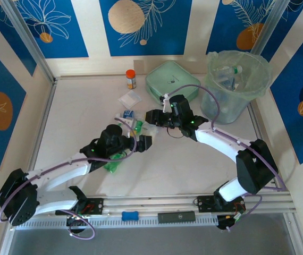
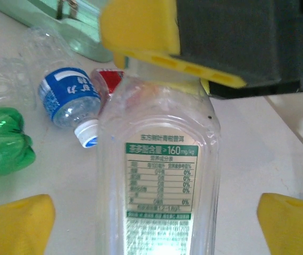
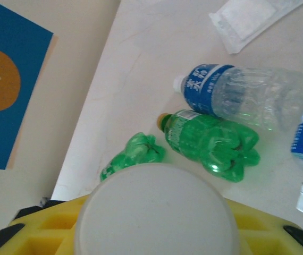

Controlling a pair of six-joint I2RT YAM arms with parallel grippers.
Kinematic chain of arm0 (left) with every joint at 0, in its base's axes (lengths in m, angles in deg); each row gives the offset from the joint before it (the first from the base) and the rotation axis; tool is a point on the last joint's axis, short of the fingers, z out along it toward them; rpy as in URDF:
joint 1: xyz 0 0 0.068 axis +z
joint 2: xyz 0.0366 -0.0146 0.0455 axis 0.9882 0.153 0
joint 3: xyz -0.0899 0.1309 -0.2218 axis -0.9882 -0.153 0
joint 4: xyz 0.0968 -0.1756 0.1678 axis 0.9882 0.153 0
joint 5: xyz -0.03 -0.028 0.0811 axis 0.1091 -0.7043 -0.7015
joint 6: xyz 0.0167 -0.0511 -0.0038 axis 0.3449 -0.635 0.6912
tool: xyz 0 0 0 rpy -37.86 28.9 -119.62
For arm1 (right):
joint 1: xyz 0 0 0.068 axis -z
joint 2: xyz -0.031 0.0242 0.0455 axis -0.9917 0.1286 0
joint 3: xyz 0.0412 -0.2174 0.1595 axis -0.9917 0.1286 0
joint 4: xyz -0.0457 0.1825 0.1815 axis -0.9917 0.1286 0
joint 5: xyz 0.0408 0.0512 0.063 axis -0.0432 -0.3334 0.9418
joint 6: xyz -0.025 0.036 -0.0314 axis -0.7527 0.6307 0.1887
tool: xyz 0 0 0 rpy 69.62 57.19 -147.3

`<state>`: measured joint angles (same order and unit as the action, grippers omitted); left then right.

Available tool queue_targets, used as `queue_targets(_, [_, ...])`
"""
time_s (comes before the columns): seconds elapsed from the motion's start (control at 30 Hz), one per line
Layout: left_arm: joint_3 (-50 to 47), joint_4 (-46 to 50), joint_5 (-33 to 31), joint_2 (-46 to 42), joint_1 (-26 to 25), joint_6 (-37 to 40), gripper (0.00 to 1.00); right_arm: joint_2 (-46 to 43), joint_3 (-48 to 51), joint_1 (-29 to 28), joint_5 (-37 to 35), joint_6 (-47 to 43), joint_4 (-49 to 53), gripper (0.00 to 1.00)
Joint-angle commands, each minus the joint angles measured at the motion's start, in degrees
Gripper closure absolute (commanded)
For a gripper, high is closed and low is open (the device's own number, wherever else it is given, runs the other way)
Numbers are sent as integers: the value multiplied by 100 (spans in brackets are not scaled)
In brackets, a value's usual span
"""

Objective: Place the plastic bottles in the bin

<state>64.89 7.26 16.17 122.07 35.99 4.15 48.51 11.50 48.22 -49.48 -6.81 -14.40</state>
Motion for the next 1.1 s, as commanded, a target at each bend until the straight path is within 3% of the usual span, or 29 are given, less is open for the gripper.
queue_targets(0.0, [-152,86,-604,-374,104,-86,1,-264,-177,68,-341,-245,411,61])
queue_targets(0.17, [-317,864,-1778,-876,221,-251,1,-608,-331,240,-788,-455,1015,62])
queue_targets(0.27, [-438,1156,-2077,-1090,347,-529,1,-850,-527,422,-994,-584,1386,63])
queue_targets(0.43, [-621,899,-1787,-1111,509,-817,1,-1206,-1148,971,-1166,-876,2014,63])
queue_targets(0.73, [-143,1007,-754,-284,568,-589,1,-1382,-2427,2633,-790,-1047,2470,63])
queue_targets(1.07, [69,597,-249,538,575,-757,1,-1195,-2889,4154,-1173,-706,1763,63])
